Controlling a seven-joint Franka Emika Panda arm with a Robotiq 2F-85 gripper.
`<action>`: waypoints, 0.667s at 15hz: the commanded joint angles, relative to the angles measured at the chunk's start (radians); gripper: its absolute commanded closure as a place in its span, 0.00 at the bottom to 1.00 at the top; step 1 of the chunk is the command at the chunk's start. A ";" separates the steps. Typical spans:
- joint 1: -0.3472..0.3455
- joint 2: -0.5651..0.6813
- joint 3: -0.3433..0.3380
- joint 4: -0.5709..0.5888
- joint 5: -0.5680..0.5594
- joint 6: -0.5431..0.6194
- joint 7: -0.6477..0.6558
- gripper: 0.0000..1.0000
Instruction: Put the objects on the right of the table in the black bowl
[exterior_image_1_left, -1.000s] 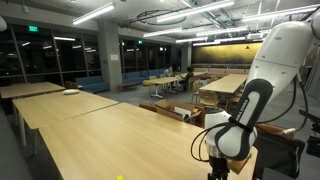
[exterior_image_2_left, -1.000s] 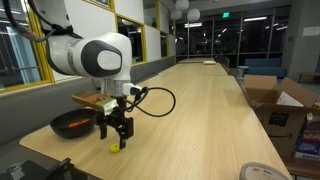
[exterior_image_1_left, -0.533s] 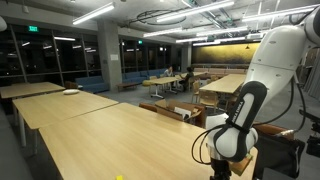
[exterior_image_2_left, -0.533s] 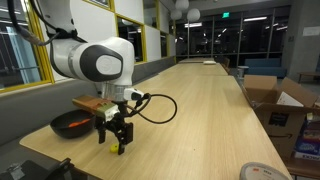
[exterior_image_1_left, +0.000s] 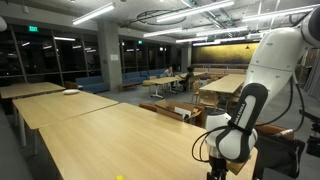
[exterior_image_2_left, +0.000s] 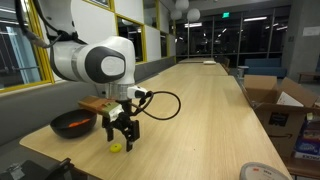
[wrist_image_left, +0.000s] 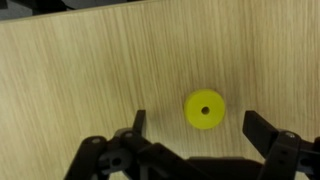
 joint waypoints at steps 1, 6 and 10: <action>0.060 0.016 -0.074 0.001 -0.137 0.045 0.149 0.00; 0.072 0.012 -0.083 0.001 -0.181 0.021 0.186 0.00; 0.055 0.002 -0.046 0.001 -0.151 0.020 0.132 0.00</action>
